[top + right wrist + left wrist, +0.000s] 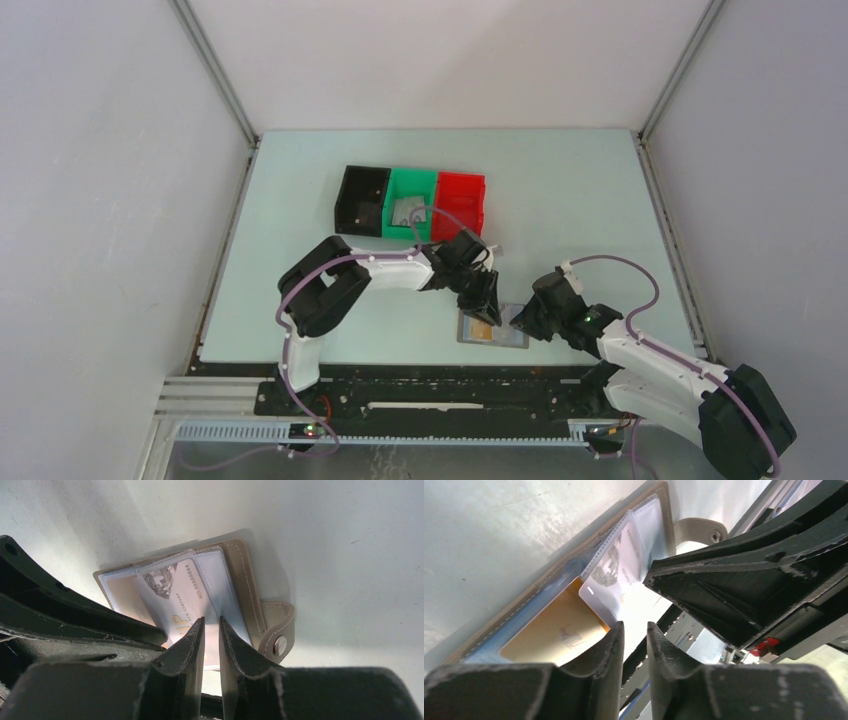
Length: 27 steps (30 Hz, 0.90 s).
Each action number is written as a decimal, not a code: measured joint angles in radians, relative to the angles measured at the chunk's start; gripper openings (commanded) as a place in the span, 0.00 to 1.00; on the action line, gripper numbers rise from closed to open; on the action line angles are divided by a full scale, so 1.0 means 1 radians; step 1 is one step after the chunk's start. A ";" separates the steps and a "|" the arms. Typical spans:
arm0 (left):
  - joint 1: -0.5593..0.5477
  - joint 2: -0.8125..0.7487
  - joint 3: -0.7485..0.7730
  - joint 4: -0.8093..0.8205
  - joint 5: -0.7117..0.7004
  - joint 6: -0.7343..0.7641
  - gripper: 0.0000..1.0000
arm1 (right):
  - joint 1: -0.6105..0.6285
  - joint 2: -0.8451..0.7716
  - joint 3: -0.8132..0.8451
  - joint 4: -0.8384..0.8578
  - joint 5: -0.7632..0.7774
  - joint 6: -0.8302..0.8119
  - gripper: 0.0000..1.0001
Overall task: Take the credit cards out of the card holder
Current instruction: Remove the credit card from the card holder.
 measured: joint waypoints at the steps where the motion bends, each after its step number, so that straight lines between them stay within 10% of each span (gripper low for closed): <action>1: 0.000 0.000 -0.002 -0.001 -0.004 0.001 0.35 | 0.000 0.000 0.000 0.000 0.000 0.000 0.25; 27: 0.004 -0.016 -0.004 -0.042 -0.066 0.019 0.40 | 0.001 -0.001 0.000 0.000 0.000 0.000 0.25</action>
